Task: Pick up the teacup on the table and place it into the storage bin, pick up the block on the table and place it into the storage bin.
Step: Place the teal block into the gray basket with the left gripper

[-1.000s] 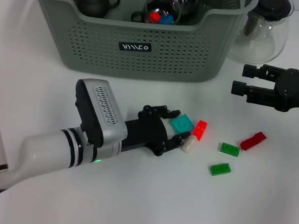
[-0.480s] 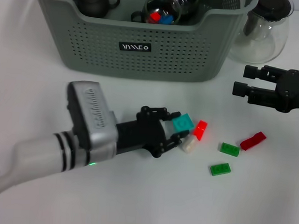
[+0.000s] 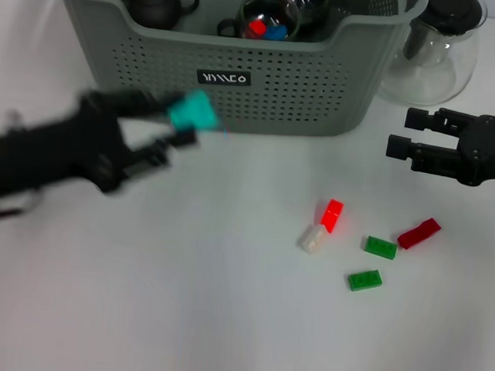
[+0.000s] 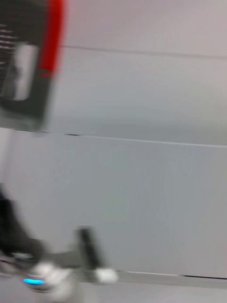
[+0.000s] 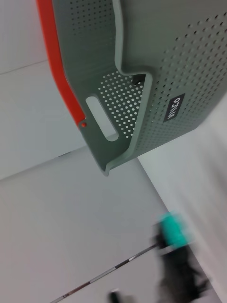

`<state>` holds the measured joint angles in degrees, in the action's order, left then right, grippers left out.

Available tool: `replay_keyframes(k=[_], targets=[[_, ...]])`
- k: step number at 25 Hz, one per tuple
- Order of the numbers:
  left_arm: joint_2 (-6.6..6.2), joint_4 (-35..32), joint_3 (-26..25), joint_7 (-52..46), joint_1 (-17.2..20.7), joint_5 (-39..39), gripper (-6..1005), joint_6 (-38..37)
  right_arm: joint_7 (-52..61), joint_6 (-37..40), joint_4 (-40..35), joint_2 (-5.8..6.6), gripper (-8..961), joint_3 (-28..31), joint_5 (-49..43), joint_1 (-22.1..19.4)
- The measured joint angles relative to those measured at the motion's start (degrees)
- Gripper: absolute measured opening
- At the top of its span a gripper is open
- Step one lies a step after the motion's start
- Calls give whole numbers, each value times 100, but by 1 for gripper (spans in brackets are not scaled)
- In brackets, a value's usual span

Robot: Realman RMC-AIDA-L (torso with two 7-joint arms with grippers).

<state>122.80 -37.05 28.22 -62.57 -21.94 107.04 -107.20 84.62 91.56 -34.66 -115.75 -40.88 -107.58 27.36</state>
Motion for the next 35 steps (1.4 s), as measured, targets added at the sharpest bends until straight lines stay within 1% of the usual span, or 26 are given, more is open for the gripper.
replay_keyframes(k=[2,3,4,5,6,7,8,9,11,13,14,15,17,19,21,22,23,25,26,28,29,31,33,35], targets=[[-144,-473,-307,-1066,-186,-238,405,-496,-30,-7,-4,-23,793,-8,0,3],[-216,-667,-406,-1519,-314,-348,405,-607,-44,-7,-6,-36,793,-19,0,5],[-285,-882,-474,-1957,-450,-422,405,-604,-51,-10,-7,-46,793,-28,0,5],[-383,-1149,-525,-2568,-650,-507,404,-508,-53,-11,-8,-51,793,-32,1,4],[-383,-1149,-525,-2568,-650,-507,404,-508,-54,-12,-8,-59,793,-37,0,3],[-558,-1443,-517,-3367,-979,-520,404,-104,-55,-11,-5,-65,793,-40,0,1],[-726,-1545,-393,-3904,-1266,-486,404,294,-55,-9,2,-71,793,-42,0,1],[-769,-1564,-351,-4021,-1337,-475,404,385,-55,-4,12,-80,793,-45,0,-1],[-979,-1612,-17,-4523,-1701,-347,405,876,-56,-3,23,-98,793,-49,-4,-7],[-1107,-1638,404,-4949,-2035,-81,405,1380,-57,-17,29,-120,793,-49,-7,-17],[-1146,-1648,652,-5151,-2195,112,405,1666,-59,-21,34,-138,793,-51,-9,-17],[-1155,-1649,921,-5351,-2353,404,405,2041,-59,-21,34,-138,793,-51,-9,-17],[-1113,-1643,1437,-5672,-2593,915,404,2737,-60,-23,36,-143,793,-52,-9,-18],[-1013,-1597,2035,-5964,-2765,1409,404,3340,-60,-26,37,-142,793,-52,-9,-20],[-862,-1505,2589,-6211,-2916,1848,404,3853,-60,-27,38,-144,792,-52,-9,-20],[-685,-1379,2947,-6484,-3081,2294,404,4366,-61,-33,38,-146,792,-52,-9,-20],[-685,-1379,2947,-6484,-3081,2294,404,4366,-61,-37,38,-149,792,-52,-9,-19],[-451,-1098,3154,-6979,-3378,3062,404,5019,-60,-51,38,-155,792,-52,-11,-15],[-451,-1098,3154,-6979,-3378,3062,405,5019,-61,-53,38,-157,792,-52,-14,-16],[-352,-903,3156,-7148,-3549,3443,405,5228,-60,-56,39,-159,792,-52,-15,-16],[-328,-854,3145,-7193,-3593,3540,405,5285,-60,-70,39,-159,792,-52,-16,-18],[-299,-850,3130,-7257,-3625,3603,452,5337,-60,-107,45,-159,792,-52,-18,-25],[-282,-1047,3094,-7286,-3568,3524,500,5240,-61,-129,47,-158,792,-52,-18,-29],[-270,-1389,3022,-7251,-3412,3295,547,5017,-60,-135,47,-158,792,-53,-19,-32]])
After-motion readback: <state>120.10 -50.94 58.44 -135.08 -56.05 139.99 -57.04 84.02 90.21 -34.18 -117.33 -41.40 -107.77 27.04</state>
